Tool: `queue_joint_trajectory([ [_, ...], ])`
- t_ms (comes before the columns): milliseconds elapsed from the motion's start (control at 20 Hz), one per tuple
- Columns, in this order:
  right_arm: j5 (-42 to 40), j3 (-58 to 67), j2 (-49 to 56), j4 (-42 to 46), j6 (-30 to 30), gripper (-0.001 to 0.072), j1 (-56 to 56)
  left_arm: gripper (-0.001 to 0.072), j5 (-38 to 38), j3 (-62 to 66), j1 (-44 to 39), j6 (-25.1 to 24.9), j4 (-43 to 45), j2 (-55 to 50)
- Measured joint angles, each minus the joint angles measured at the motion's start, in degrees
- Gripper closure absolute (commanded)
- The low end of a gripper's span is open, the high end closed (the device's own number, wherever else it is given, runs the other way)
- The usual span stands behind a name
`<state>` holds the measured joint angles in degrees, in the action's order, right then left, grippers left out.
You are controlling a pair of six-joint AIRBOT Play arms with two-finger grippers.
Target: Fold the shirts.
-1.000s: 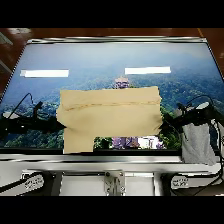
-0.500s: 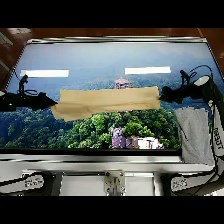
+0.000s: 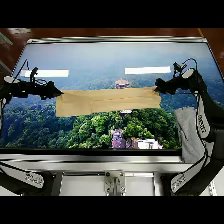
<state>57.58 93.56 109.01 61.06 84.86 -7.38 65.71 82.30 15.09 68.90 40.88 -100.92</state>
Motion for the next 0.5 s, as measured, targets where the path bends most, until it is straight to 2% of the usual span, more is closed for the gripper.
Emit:
queue_joint_trajectory([
  [150,-0.7,0.6,1.7,2.6,1.7,0.0651,0.4,0.0675,-0.7,3.0,-0.9,0.9,0.0,-4.1],
  [200,-1.0,0.8,2.0,3.2,2.2,0.0608,0.4,0.0668,-0.9,3.5,-1.2,1.0,0.0,-5.2],
  [250,-1.2,0.9,2.3,3.6,2.7,0.0419,0.5,0.0549,-1.2,3.9,-1.6,1.0,0.0,-6.0],
  [300,-1.1,0.9,2.4,4.0,2.9,0.0152,0.5,0.0341,-1.4,4.2,-1.9,1.2,0.0,-6.6],
  [350,-1.2,1.0,2.5,4.2,3.0,0.0081,0.5,0.0165,-1.5,4.4,-2.1,1.3,0.0,-7.0],
  [400,-1.0,1.0,2.4,4.4,3.0,0.0081,0.3,0.0112,-1.6,4.6,-2.1,1.6,0.0,-7.2],
  [500,0.0,1.0,1.8,4.9,2.4,0.0081,-0.5,0.0113,-0.9,5.3,-1.6,2.7,0.0,-7.5],
])
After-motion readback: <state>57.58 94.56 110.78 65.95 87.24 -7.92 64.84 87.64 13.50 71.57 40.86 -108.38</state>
